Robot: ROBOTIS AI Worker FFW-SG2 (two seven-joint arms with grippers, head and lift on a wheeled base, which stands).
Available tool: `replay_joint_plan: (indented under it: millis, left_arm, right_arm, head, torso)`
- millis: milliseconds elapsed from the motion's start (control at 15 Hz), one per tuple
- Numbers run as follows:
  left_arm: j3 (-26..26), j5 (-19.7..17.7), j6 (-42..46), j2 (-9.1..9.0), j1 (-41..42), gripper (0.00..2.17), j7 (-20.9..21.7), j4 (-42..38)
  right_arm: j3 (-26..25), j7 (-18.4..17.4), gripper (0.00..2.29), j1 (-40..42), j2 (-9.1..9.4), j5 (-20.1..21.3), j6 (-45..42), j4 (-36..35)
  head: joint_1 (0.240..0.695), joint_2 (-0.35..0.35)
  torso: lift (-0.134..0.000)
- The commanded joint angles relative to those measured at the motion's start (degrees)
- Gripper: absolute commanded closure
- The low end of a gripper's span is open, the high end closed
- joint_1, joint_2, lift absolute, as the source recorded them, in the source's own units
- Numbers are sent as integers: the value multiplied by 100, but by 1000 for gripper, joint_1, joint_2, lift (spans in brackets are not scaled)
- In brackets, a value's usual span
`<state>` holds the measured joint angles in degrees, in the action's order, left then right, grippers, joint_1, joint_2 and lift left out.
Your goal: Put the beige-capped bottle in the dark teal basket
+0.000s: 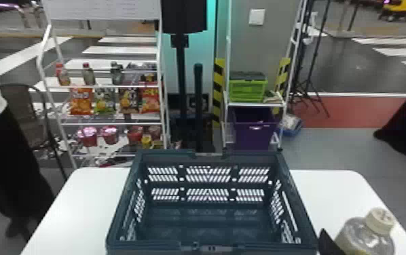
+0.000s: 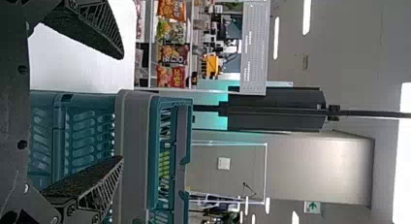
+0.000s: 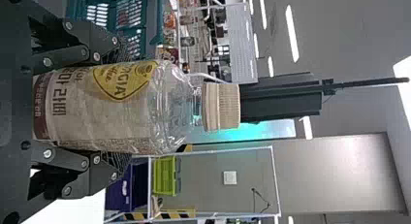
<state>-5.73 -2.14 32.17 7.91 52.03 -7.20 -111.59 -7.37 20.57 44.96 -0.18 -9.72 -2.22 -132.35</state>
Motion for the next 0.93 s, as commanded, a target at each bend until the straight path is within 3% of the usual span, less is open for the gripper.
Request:
replay_joint_plan:
  millis: [0,400,467,600,667,867]
  left_arm:
    - [-25,38,3,0,9,151,-1,15]
    - [-87,179,56,44,62,151,-159,50]
    - [-87,179,56,44,71,151,-159,59]
    - [-87,144,3,71,-8,151,-185,76]
    - [-87,161,38,62,18,151,-185,94]
    - [-87,91,109,80,-17,151,-185,199]
  right_arm:
    - [209,0,2287,-260,23,128,254,-204]
    - [825,-61,2287,-866,23,709,922,-300]
    - [825,-61,2287,-1016,23,717,1273,-300]
    - [851,-141,2287,-1886,23,832,2926,-344]
    - [886,-211,2287,-2053,23,849,3242,-353]
    - [1150,-729,2287,-2985,23,858,4736,-318]
  head:
    - [499,0]
    - [499,0]
    - [499,0]
    - [499,0]
    - [499,0]
    - [499,0]
  torso:
    - [0]
    - [0]
    - [0]
    - [0]
    - [0]
    - [0]
